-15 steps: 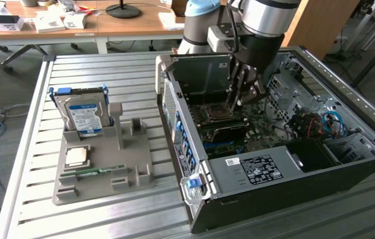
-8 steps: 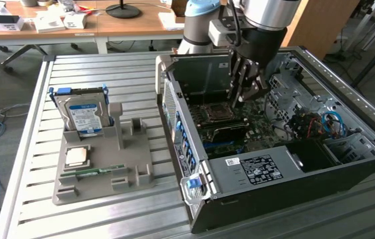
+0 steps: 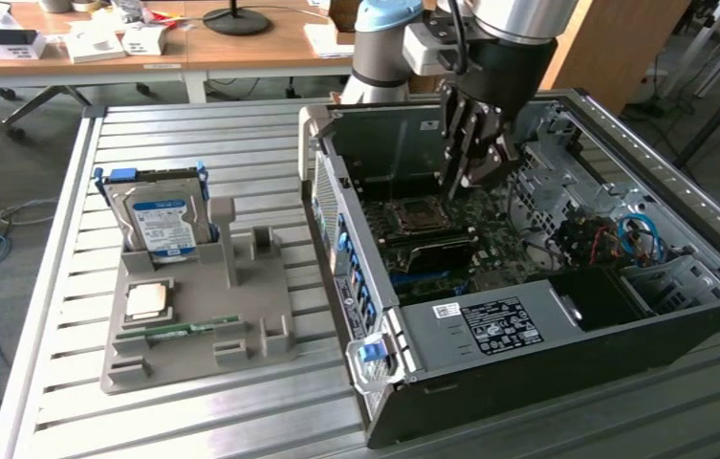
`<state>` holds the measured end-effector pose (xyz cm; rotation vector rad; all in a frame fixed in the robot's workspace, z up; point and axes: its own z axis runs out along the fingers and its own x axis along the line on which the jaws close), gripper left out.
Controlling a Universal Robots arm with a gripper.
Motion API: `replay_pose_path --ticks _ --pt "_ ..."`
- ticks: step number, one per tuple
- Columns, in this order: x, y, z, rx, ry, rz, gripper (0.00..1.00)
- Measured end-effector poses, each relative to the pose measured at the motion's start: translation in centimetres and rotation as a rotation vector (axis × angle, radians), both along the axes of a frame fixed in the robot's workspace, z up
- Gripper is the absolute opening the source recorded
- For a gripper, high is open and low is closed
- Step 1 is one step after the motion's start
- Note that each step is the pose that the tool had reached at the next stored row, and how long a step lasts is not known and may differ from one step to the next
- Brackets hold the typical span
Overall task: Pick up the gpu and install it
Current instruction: 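Insert the gpu into the slot, then press down on the gpu until it lock into place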
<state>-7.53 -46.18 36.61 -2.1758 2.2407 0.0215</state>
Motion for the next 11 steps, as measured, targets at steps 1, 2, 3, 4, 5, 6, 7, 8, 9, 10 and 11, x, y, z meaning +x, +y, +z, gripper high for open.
replay_pose_path --ticks 1,2,3,4,5,6,7,8,9,10,11 --pt "0.0 0.0 0.14 0.0 0.0 0.0 0.34" --pt "0.0 0.0 0.24 0.0 0.0 0.0 0.34" --pt "0.0 0.0 0.24 0.0001 -0.0001 0.0 0.34" --pt "0.0 0.0 0.24 0.0001 -0.0001 0.0 0.34" --pt "0.0 0.0 0.25 0.0 0.0 0.0 0.34" --pt "0.0 0.0 0.25 0.0 0.0 0.0 0.34" --pt "0.0 0.0 0.25 0.0 0.0 0.0 0.34" --pt "0.0 0.0 0.25 0.0 0.0 0.0 0.34" --pt "0.0 0.0 0.25 0.0 0.0 0.0 0.34" --pt "0.0 0.0 0.25 0.0 0.0 0.0 0.34" --pt "0.0 0.0 0.25 0.0 0.0 0.0 0.34"
